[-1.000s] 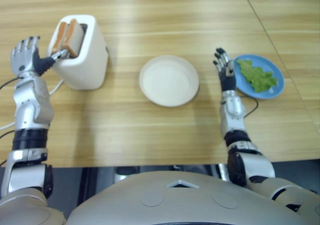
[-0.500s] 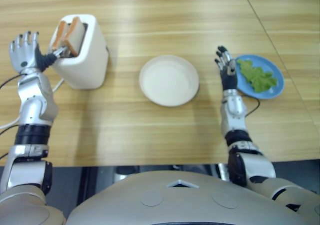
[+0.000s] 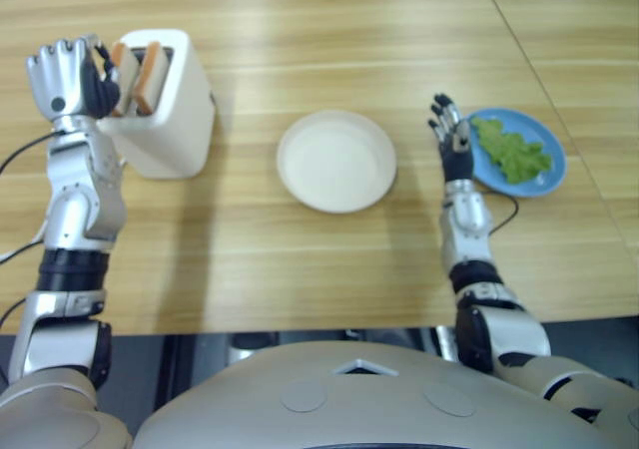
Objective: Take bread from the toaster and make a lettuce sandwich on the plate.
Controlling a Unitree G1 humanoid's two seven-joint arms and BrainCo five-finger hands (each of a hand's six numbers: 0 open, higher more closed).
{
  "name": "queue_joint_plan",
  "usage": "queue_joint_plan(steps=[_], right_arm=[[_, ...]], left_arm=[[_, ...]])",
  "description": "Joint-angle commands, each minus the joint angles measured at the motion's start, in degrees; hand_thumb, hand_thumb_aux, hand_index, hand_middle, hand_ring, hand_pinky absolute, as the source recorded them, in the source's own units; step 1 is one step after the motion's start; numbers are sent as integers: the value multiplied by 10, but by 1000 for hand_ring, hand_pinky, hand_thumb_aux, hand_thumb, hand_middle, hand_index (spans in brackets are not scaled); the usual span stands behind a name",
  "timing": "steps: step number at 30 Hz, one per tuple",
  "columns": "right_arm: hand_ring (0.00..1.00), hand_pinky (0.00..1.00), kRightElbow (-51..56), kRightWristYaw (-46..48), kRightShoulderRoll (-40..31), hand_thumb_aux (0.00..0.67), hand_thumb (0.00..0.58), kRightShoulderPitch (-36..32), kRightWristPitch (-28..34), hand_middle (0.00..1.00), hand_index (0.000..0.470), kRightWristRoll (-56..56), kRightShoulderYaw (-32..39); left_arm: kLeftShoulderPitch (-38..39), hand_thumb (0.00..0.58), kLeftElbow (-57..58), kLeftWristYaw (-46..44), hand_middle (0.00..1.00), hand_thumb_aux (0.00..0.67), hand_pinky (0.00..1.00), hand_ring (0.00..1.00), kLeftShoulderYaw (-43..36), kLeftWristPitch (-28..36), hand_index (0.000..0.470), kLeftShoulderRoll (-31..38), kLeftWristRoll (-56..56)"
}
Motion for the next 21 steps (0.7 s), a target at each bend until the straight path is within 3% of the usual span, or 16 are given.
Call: queue_joint_plan(steps=[1, 4, 5, 6, 7, 8, 21], right_arm=[[0, 0, 6, -3, -2, 0, 0, 5, 8, 0, 0, 0, -1], [0, 0, 11, -2, -3, 0, 0, 3, 9, 0, 0, 0, -1], [0, 0, 12, -1, -3, 0, 0, 3, 9, 0, 0, 0, -1], [0, 0, 11, -1, -3, 0, 0, 4, 9, 0, 0, 0, -1], [0, 0, 11, -1, -3, 0, 0, 4, 9, 0, 0, 0, -1], [0, 0, 10, -1, -3, 0, 0, 4, 9, 0, 0, 0, -1], [0, 0, 8, 2, -4, 0, 0, 6, 11, 0, 0, 1, -1]], left_arm=[[1, 580, 37, -19, 1000, 670, 1000, 1000, -11, 0, 460, -3, -12], [4, 580, 58, -25, 1000, 670, 1000, 1000, -10, 11, 460, -3, -14], [4, 538, 64, -22, 1000, 489, 1000, 1000, -11, 15, 336, -1, -12], [3, 415, 71, -22, 1000, 313, 1000, 1000, -11, 21, 215, 0, -10], [2, 0, 77, -23, 584, 0, 584, 584, -11, 27, 0, 0, -9], [1, 0, 84, -24, 0, 0, 0, 0, -12, 32, 0, 2, -7], [-2, 0, 102, -22, 0, 0, 0, 0, -22, 58, 0, 7, -5]])
